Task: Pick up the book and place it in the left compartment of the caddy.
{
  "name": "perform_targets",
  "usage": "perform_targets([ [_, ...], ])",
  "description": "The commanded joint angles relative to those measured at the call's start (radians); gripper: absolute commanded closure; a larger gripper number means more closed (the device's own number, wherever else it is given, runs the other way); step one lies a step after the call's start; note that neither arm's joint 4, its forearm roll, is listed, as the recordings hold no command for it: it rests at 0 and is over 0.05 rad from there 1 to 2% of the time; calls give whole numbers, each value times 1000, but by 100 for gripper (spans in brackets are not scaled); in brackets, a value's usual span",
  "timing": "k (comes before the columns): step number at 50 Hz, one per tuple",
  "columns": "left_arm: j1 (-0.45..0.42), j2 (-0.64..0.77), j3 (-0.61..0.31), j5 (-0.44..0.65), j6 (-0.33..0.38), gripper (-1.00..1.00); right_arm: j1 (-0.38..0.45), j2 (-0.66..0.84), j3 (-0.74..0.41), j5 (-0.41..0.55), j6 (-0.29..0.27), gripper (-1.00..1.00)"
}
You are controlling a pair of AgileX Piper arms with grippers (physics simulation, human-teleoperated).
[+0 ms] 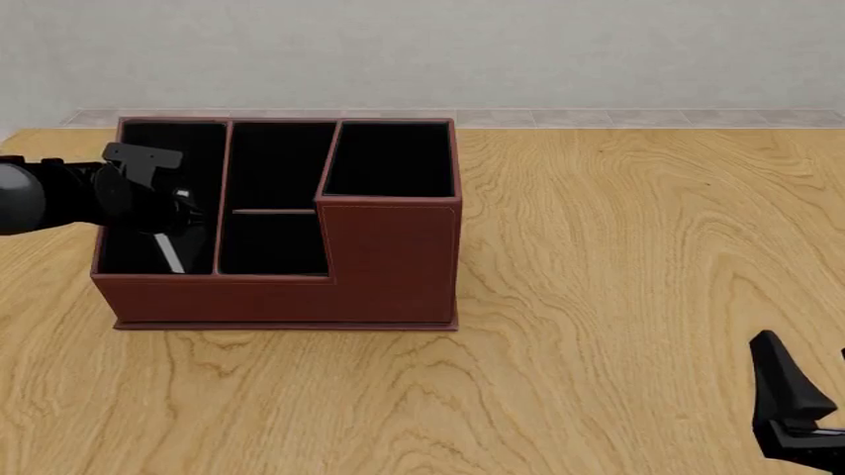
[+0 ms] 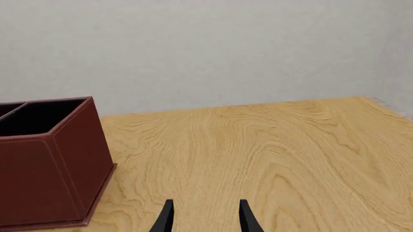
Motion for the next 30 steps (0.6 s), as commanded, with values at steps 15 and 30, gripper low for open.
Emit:
perform_targets([
  [15, -13, -8, -9, 11, 6, -100, -1, -9, -1, 9, 2, -100],
  [30, -14, -1, -18, 23, 0, -100, 0, -5, -2, 4, 2, -100],
])
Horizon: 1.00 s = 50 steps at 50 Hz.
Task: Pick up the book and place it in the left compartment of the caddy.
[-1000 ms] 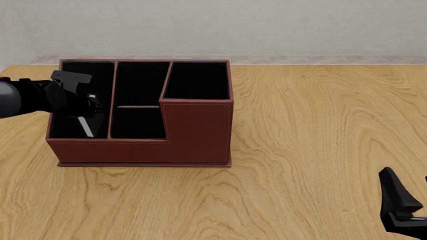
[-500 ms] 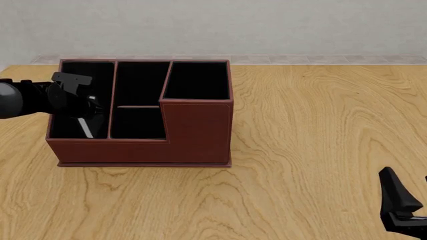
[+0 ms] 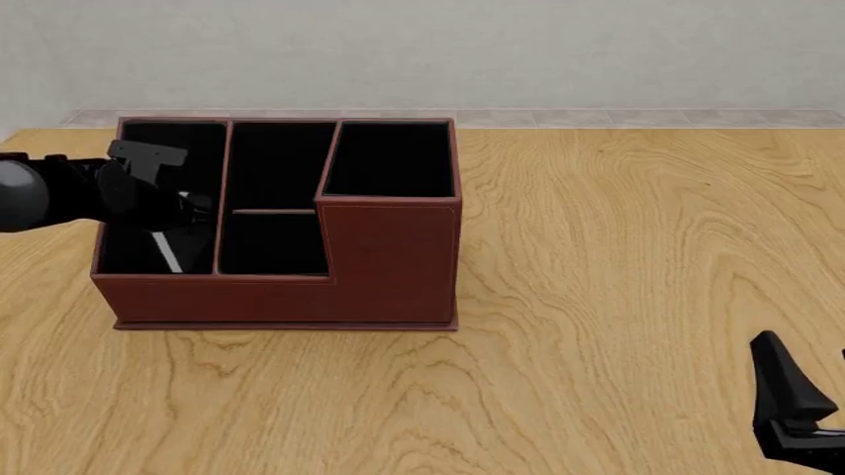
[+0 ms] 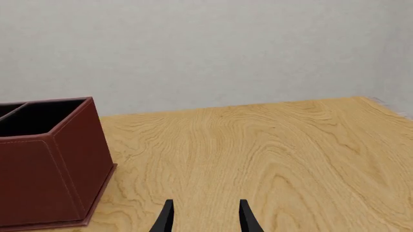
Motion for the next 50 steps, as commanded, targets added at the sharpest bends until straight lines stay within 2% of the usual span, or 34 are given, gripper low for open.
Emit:
perform_targets([
  [1, -3, -1, -5, 7, -3, -100, 0, 2, -1, -2, 0, -100],
  [50, -6, -98, -23, 69, 34, -100, 6, -4, -1, 5, -6, -100],
])
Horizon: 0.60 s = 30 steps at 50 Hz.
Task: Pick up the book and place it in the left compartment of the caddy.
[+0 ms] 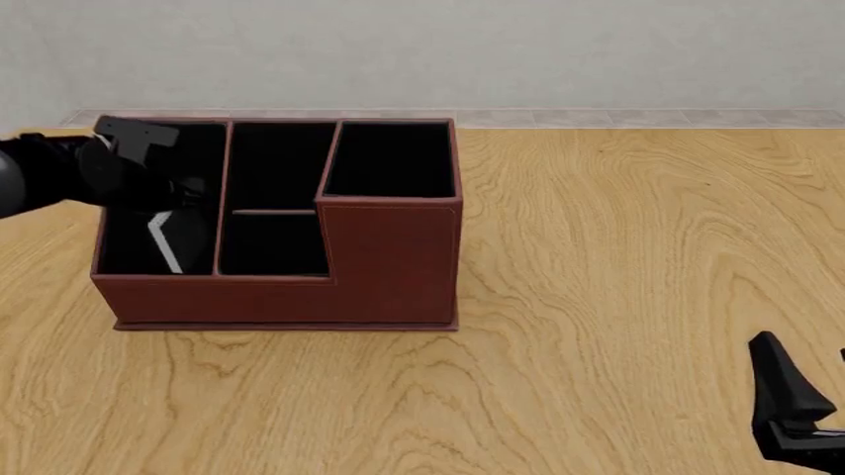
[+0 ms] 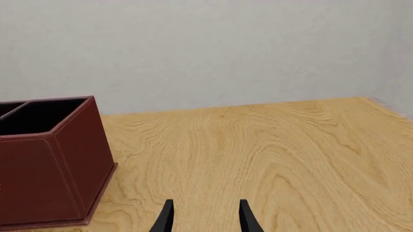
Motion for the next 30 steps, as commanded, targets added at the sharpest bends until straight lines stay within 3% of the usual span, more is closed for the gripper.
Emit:
perform_targets([
  [1, -1, -26, -1, 12, 4, -100, 0, -2, -1, 3, 0, -100],
  [30, -11, -150, -13, 77, 34, -100, -2, -20, -3, 17, -4, -100],
])
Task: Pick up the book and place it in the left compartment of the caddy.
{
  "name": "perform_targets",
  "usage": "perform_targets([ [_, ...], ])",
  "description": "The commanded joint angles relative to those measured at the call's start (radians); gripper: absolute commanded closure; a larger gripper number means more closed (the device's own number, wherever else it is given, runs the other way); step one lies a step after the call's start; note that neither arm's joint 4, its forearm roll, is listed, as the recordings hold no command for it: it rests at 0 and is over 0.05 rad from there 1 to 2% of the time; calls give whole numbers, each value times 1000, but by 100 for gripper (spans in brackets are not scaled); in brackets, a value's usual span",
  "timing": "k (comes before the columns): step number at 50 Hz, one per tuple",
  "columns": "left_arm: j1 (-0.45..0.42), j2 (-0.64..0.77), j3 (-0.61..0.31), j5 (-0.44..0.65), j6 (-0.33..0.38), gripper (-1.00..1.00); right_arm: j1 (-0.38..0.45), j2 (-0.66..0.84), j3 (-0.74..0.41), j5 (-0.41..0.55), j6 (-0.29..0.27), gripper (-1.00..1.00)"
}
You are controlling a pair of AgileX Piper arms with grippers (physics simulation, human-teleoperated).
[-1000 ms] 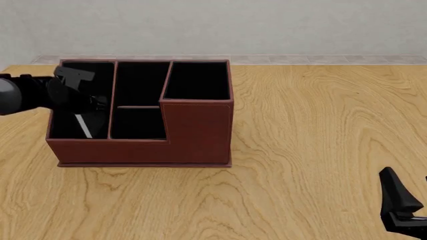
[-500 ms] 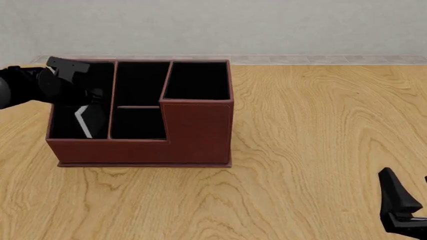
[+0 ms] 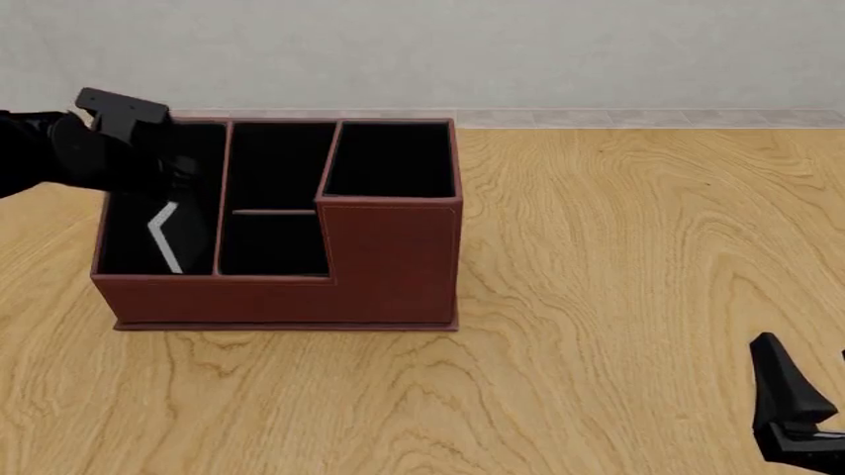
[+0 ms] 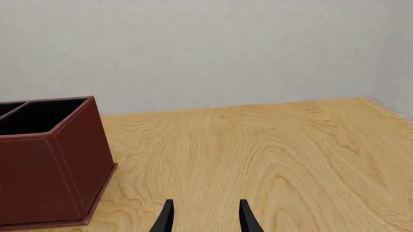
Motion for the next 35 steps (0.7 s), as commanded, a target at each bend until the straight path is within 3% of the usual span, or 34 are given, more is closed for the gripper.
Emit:
perform_targets([
  [1, 1, -56, -11, 34, 9, -100, -1, -7, -2, 7, -3, -100],
  [13, 1, -140, -32, 93, 32, -100, -4, -19, -2, 14, -1, -100],
  [35, -79, -290, -215, 263, 45, -100, -15, -29, -3, 18, 14, -100],
])
